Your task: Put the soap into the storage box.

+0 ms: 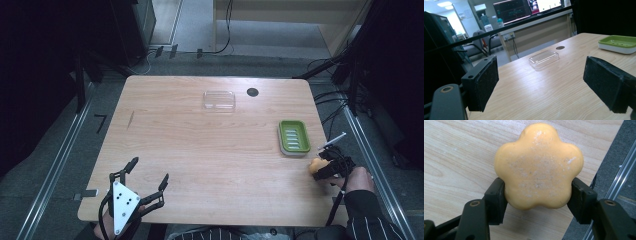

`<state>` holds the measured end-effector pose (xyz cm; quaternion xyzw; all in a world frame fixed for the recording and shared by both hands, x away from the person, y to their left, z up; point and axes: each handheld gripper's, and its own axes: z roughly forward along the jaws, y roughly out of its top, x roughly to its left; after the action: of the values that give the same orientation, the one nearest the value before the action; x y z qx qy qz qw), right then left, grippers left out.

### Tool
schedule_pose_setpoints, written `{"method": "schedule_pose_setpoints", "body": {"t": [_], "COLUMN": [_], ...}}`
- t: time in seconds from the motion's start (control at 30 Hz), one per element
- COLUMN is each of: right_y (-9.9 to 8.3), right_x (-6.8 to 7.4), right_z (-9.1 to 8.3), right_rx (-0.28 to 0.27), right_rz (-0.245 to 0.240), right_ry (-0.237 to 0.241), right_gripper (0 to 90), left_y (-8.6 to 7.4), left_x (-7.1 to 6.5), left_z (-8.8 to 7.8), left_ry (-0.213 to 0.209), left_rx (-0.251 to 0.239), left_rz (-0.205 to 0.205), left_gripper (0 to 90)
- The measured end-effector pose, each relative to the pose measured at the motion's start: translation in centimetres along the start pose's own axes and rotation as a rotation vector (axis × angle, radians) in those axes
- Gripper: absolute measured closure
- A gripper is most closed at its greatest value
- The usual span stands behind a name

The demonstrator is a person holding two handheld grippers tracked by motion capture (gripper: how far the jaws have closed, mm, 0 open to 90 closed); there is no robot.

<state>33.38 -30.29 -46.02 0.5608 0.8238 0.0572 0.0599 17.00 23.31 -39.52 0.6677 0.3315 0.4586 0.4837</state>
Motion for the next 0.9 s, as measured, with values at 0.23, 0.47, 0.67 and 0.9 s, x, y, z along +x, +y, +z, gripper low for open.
{"method": "schedule_pose_setpoints", "body": {"t": [0.23, 0.47, 0.67, 0.9], "right_y": [0.2, 0.5, 0.7, 0.8], "right_x": [0.7, 1.3, 1.7, 1.9], "right_z": [-0.5, -1.1, -1.3, -1.5], "right_rx": [-0.015, -0.038, -0.051, -0.069], "right_rz": [-0.005, -0.017, -0.027, -0.031], "right_ry": [-0.002, -0.013, -0.004, -0.005], "right_gripper": [40.0, 40.0, 40.0, 40.0], "left_y": [0.0, 0.0, 0.0, 0.0], "left_x": [0.0, 0.0, 0.0, 0.0], "left_z": [0.0, 0.0, 0.0, 0.0], "left_ry": [0.001, 0.0, 0.002, 0.002], "left_rx": [0.001, 0.001, 0.0, 0.001], "left_rz": [0.0, -0.001, -0.001, 0.0], "left_gripper": [13.0, 13.0, 13.0, 13.0]}}
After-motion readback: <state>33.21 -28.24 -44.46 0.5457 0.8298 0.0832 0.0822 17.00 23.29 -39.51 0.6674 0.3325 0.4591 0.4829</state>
